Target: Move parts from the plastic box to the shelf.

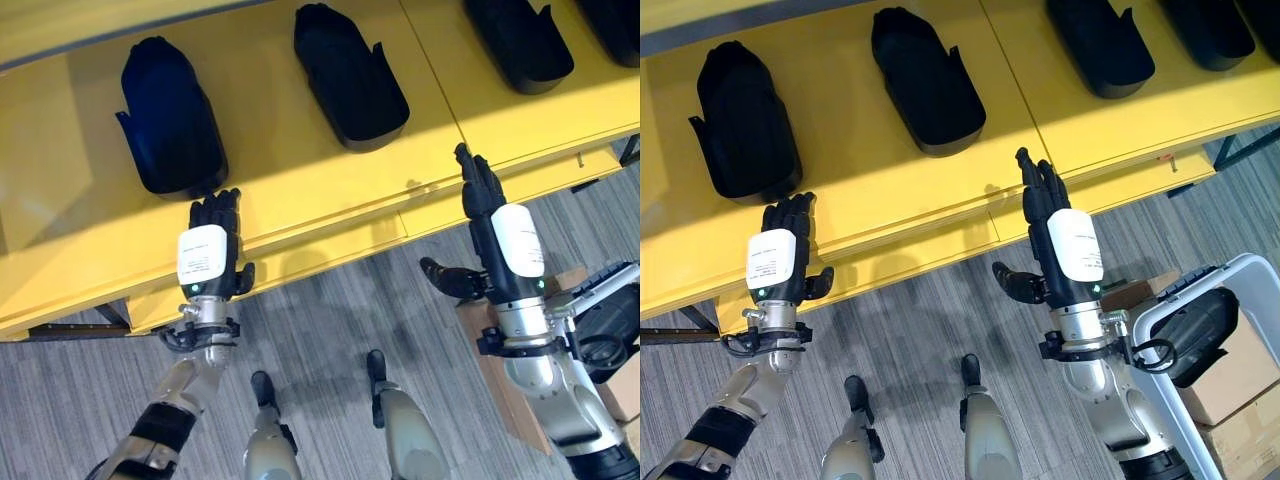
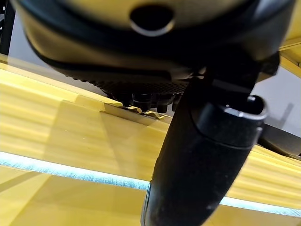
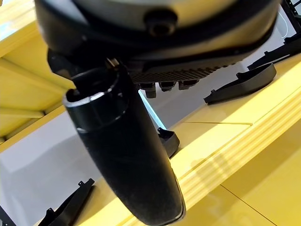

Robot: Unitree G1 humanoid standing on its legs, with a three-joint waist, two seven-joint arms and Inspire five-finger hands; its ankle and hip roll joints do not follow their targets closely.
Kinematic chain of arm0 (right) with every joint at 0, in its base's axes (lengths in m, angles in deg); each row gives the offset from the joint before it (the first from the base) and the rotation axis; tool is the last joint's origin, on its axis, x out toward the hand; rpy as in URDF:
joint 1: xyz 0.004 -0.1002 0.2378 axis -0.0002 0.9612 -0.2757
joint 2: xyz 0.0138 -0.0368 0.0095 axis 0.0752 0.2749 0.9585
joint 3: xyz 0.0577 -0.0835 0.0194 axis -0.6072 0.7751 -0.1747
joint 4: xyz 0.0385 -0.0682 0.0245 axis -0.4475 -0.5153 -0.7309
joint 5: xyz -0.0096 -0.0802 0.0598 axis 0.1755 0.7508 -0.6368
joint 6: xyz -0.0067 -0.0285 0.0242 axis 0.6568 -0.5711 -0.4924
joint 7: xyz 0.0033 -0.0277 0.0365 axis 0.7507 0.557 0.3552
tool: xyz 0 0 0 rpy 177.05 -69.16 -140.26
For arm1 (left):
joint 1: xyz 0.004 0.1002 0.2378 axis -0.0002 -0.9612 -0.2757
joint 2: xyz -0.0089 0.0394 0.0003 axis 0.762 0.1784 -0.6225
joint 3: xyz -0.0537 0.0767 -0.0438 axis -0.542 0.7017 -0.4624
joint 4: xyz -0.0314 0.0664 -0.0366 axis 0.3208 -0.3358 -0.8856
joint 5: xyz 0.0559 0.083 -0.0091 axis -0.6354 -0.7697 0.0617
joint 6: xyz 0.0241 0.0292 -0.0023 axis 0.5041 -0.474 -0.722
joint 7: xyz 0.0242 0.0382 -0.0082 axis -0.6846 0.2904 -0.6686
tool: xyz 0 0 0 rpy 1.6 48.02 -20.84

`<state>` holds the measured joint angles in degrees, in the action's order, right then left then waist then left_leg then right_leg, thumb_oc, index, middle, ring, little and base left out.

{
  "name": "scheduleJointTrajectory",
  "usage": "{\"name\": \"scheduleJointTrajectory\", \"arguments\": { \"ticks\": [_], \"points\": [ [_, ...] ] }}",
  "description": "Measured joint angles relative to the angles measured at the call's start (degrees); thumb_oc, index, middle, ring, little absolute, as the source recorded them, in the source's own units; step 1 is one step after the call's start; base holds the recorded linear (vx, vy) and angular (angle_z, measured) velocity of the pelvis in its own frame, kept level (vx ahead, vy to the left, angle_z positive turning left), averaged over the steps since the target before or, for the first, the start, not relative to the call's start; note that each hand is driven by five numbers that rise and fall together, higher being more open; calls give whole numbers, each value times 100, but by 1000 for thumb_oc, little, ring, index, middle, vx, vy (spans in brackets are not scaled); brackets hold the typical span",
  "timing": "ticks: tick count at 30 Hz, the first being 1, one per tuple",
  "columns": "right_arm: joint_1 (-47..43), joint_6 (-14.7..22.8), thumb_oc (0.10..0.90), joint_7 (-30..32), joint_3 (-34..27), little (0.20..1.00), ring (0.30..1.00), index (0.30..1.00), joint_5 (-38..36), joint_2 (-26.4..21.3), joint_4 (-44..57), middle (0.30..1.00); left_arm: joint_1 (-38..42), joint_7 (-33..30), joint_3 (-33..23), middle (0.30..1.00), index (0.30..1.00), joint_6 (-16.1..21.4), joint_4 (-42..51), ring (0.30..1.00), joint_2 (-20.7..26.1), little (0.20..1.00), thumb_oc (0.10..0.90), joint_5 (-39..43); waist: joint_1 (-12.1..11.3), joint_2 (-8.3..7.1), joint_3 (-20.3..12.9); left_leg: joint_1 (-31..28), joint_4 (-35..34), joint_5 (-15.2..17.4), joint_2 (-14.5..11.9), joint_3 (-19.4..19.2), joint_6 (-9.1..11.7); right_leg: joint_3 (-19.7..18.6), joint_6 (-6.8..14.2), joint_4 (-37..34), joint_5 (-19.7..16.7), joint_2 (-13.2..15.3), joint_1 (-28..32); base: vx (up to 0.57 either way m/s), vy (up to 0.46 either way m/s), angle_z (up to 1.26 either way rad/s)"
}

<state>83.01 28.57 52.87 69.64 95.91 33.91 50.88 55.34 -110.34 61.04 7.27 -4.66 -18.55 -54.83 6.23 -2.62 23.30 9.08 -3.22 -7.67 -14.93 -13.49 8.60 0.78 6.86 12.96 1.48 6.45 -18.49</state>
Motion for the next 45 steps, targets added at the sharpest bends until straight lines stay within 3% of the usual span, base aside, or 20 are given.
{"name": "scheduleJointTrajectory", "arguments": {
  "ticks": [20, 36, 39, 45],
  "points": [
    [-16, -3, 900, -1, -1, 1000, 1000, 1000, 45, -41, 0, 1000, -146, 96, -67, 1000, 1000, 39, 194, 1000, -1, 1000, 900, 24, -34, -4, 4, 13, 0, 0, 4, 5, -1, -7, 0, 1, 0, 2, -18, 0, 0, 0],
    [-330, -18, 900, -361, 51, 1000, 1000, 1000, 446, -731, -46, 1000, -1469, 1163, -260, 1000, 1000, 934, 1687, 1000, 454, 1000, 900, 713, -271, 35, 32, -25, 74, 0, 24, 144, -8, 110, 3, 4, 4, 43, 149, -7, -7, 4],
    [-602, -13, 900, -546, 270, 1000, 1000, 1000, 543, -1116, -485, 1000, -1549, 1361, -252, 1000, 1000, 1024, 1830, 1000, 463, 1000, 900, 923, -326, 41, 36, -13, 110, 3, 39, 191, -15, 118, 7, 46, 8, 66, 149, -9, -4, 3],
    [-913, -134, 900, -745, 484, 1000, 1000, 1000, 659, -1133, -1169, 1000, -1639, 1392, -268, 1000, 1000, 1159, 1829, 1000, 462, 1000, 900, 1144, -382, 59, 46, 26, 117, -23, 114, 275, -50, 144, 31, 117, 32, 152, 139, -15, -6, 8]
  ]
}}
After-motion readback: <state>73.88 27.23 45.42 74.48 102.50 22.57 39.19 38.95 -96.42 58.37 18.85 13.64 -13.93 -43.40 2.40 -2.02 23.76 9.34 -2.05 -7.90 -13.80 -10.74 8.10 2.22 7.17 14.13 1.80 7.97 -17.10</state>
